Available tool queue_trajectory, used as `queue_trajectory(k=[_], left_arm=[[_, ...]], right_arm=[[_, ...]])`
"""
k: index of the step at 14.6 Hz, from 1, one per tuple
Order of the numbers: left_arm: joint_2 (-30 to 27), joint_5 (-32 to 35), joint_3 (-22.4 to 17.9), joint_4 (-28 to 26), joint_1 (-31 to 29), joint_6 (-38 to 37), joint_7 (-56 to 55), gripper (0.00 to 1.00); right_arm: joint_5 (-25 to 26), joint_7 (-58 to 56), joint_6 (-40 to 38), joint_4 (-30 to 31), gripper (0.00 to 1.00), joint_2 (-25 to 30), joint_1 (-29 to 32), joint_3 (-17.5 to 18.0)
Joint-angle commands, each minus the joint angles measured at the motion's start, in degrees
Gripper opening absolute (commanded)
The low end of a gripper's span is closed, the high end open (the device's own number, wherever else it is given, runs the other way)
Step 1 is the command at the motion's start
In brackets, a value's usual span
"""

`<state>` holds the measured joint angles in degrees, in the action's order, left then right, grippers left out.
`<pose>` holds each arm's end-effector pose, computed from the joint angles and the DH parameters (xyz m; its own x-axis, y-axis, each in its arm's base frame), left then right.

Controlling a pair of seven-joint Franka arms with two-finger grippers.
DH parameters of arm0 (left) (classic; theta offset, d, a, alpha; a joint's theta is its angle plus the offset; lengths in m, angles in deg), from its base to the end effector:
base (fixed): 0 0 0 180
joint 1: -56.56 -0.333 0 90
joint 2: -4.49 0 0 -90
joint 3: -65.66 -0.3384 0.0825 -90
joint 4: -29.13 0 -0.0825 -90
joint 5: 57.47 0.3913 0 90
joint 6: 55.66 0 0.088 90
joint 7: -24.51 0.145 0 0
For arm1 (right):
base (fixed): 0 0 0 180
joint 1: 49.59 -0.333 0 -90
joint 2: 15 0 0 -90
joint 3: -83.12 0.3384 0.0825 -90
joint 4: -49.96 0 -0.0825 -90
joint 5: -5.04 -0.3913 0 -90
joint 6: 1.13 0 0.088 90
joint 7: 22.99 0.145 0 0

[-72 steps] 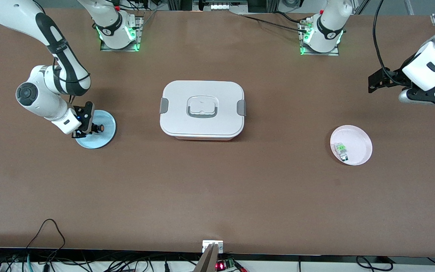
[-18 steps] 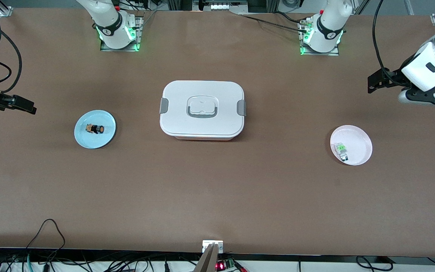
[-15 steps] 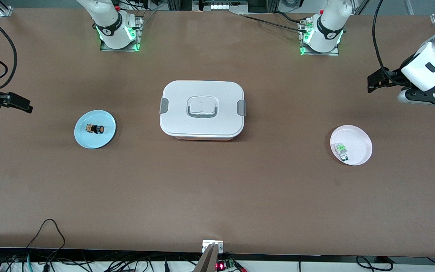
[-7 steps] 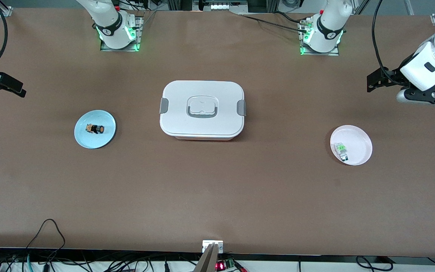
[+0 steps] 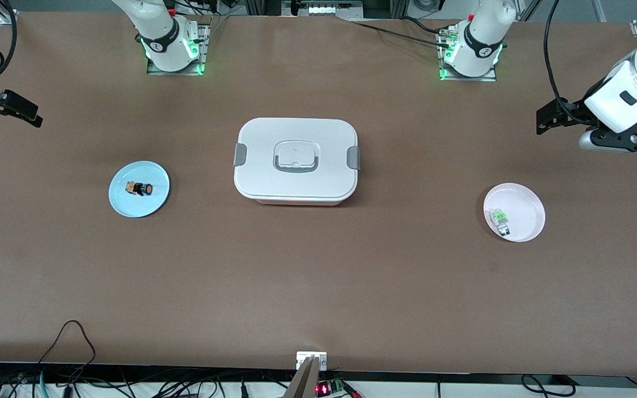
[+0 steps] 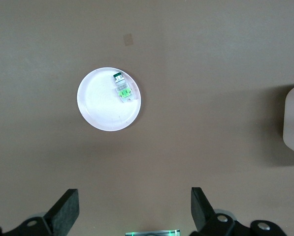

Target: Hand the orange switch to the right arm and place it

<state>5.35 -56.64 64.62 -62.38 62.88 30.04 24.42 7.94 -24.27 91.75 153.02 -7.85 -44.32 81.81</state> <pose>0.5504 -0.0487 0.5821 0.9893 -0.0887 -0.1161 -0.0911 -0.9957 -0.0149 0.5134 -0.0670 0.5715 0.9945 -0.0894 -0.0540 -0.0869 -0.9951 0.0463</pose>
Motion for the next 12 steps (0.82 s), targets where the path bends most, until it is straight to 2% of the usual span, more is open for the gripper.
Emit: queue_trajectory(k=[1, 12], left_arm=[[0.8, -0.5, 0.0, 2.7, 0.3, -2.3, -0.7, 1.0], [1.0, -0.9, 0.0, 2.9, 0.4, -2.5, -0.7, 1.0]], right_arm=[[-1.0, -1.0, -0.9, 1.0, 1.0, 2.0, 0.0, -0.4], [-1.0, 0.2, -1.3, -0.2, 1.0, 1.3, 0.0, -0.4]])
